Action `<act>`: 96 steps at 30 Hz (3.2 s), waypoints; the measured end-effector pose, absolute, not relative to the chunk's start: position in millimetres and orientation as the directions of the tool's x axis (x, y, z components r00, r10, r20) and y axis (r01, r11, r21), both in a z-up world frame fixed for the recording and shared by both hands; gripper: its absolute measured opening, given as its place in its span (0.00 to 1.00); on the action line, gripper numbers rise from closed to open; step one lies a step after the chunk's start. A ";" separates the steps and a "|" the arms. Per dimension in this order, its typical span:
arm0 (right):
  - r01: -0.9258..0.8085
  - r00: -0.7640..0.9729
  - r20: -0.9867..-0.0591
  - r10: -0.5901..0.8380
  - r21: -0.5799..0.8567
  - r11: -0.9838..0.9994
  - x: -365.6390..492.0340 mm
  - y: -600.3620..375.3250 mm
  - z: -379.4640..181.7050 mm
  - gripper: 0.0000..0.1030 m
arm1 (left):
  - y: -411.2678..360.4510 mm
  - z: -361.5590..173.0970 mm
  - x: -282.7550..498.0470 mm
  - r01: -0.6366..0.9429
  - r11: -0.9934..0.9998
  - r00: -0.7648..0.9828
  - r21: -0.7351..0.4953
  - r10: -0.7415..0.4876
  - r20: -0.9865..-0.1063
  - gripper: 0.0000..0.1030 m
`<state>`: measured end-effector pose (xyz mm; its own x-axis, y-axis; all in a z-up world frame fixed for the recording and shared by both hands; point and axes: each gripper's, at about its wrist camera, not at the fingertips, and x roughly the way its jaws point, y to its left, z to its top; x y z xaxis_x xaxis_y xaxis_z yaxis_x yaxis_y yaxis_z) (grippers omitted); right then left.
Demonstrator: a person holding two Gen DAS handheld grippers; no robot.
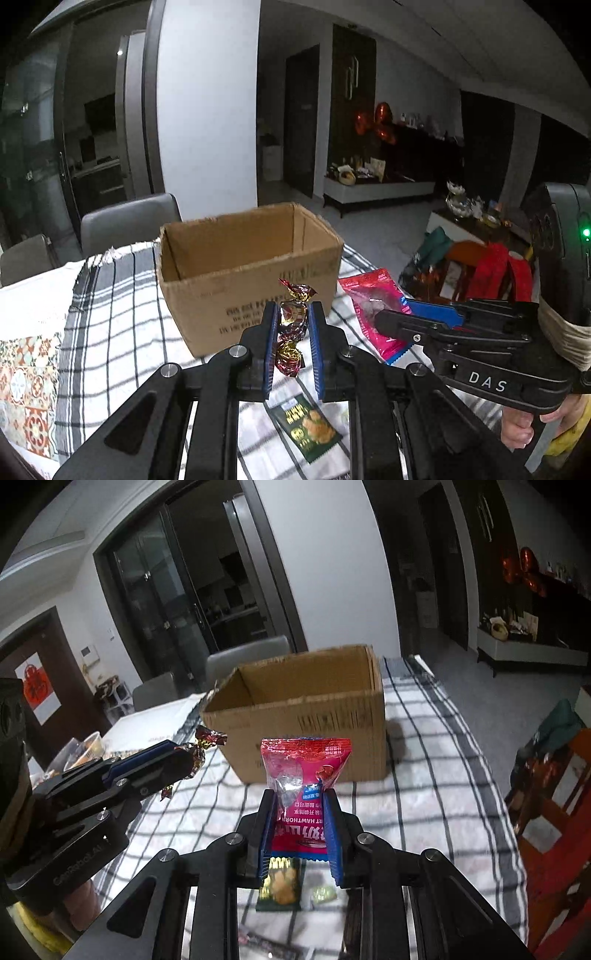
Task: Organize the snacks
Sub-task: 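Carry gold candy with left tool while right tool carries pink bag to box, then open both tools over the box to drop candy and pink bag, then lower left tool onto green candy while right tool grasps black cracker bar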
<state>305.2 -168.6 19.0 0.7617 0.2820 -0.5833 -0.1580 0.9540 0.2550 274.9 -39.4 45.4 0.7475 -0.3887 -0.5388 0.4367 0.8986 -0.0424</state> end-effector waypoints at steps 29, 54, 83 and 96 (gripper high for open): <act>-0.194 0.808 -0.518 0.282 0.218 0.957 424.5 -167.2 62.6 0.25 | -23.7 67.1 383.5 0.349 0.936 0.814 -0.044 -0.326 -0.480 0.17; -0.153 0.795 -0.562 0.230 0.181 0.972 412.4 -172.8 44.5 0.40 | -31.7 56.8 370.7 0.340 0.940 0.827 0.010 -0.294 -0.479 0.50; -0.056 0.766 -0.624 0.156 0.177 0.983 279.4 -186.6 -0.3 0.40 | -58.6 10.1 249.8 0.513 0.858 0.718 0.028 -0.410 -0.563 0.50; -0.025 0.691 -0.712 0.122 0.145 0.989 254.5 -182.1 -53.6 0.40 | -69.8 -31.8 222.6 0.642 0.764 0.625 0.069 -0.469 -0.624 0.44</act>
<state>254.5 -182.1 -53.6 0.6914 0.1222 -0.7121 -0.0252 0.9891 0.1453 222.6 -69.8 -31.8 0.6251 -0.4691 -0.6239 0.6417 0.7639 0.0687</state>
